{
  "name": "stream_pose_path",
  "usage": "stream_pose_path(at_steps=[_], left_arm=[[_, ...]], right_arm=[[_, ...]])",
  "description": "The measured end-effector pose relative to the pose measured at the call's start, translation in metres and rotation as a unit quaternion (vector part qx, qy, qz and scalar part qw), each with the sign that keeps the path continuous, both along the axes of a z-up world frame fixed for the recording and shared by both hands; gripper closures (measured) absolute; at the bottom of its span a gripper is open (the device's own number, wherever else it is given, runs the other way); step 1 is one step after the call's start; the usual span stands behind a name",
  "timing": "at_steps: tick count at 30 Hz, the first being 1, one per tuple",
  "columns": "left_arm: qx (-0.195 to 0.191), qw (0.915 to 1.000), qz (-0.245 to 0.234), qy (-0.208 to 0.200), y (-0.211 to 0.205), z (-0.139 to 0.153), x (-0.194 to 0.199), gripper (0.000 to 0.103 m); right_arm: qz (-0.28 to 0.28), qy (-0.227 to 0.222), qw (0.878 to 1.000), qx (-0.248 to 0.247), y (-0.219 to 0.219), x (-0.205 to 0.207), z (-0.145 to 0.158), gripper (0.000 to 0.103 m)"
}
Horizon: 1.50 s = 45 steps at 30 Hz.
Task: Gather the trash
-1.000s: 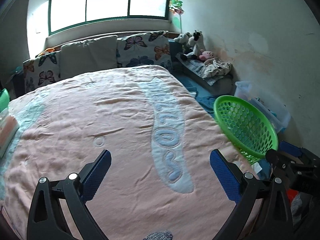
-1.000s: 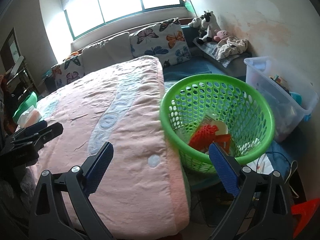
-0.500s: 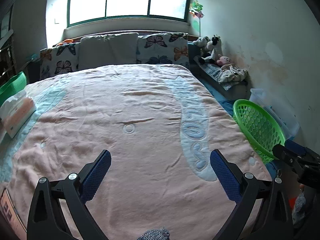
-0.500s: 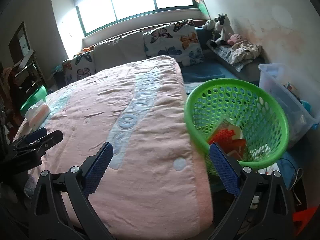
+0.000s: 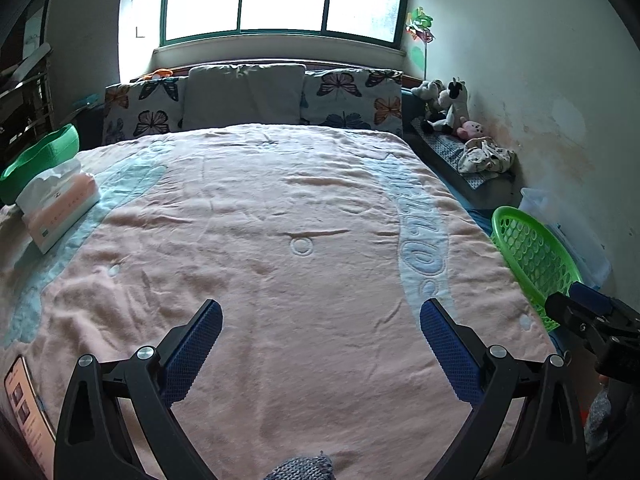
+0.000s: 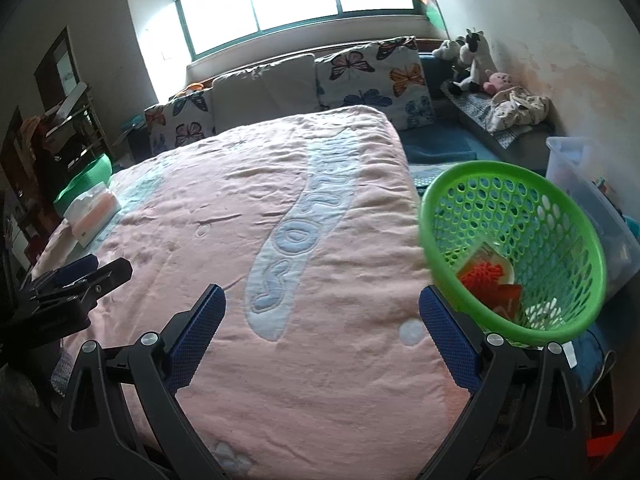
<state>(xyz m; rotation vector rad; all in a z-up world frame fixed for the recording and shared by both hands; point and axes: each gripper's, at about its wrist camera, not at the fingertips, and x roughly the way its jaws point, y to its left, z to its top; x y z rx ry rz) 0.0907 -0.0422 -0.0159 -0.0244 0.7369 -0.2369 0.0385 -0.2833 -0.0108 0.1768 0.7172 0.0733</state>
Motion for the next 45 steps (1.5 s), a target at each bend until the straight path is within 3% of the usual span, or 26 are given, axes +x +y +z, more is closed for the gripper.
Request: stream_pose_path(at_steps=[45], left_arm=[[-0.002,0.9998,0.018,0.007,0.022,-0.006,-0.006,0.007]], right_arm=[[0.009,0.005,1.000,-0.002,0.006,0.003,-0.004,0.006]])
